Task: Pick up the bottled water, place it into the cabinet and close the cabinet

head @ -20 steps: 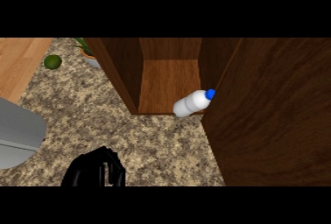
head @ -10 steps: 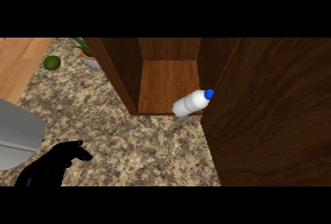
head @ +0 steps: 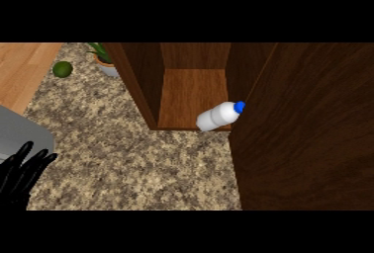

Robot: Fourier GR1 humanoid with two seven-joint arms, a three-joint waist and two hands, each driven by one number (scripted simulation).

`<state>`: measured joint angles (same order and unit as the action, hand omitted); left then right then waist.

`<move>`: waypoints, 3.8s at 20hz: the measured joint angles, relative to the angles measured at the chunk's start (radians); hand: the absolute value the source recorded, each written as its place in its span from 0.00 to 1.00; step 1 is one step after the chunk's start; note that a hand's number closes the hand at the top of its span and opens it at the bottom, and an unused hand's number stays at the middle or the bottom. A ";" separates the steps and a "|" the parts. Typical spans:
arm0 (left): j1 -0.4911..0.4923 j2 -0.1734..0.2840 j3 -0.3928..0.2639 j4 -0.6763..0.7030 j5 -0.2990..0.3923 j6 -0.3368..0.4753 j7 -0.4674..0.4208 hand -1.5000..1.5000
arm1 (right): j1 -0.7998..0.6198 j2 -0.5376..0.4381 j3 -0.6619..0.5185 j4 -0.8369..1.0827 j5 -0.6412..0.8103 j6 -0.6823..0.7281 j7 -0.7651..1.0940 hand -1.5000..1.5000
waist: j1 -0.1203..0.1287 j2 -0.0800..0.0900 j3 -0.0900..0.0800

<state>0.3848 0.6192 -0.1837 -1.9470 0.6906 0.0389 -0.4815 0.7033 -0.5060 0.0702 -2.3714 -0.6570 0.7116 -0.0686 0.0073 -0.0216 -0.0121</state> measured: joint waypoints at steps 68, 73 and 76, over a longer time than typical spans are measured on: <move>0.415 0.110 0.591 0.138 0.297 -0.619 -0.026 0.00 | -1.576 0.501 0.326 0.904 -0.245 -0.555 0.703 1.00 | 0.030 0.022 0.011; 0.401 0.079 0.616 0.146 0.291 -0.639 0.006 0.00 | -1.613 0.483 0.244 1.048 -0.231 -0.487 0.649 1.00 | 0.021 0.022 0.011; 0.390 0.070 0.633 0.140 0.296 -0.642 0.029 0.00 | -1.627 0.476 0.217 1.106 -0.192 -0.433 0.594 1.00 | 0.020 0.020 0.008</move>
<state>0.7751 0.6893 0.4495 -1.8072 0.9868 -0.6031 -0.4522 -0.9237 -0.0301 0.2868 -1.2649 -0.8489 0.2783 0.5254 0.0275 -0.0020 -0.0045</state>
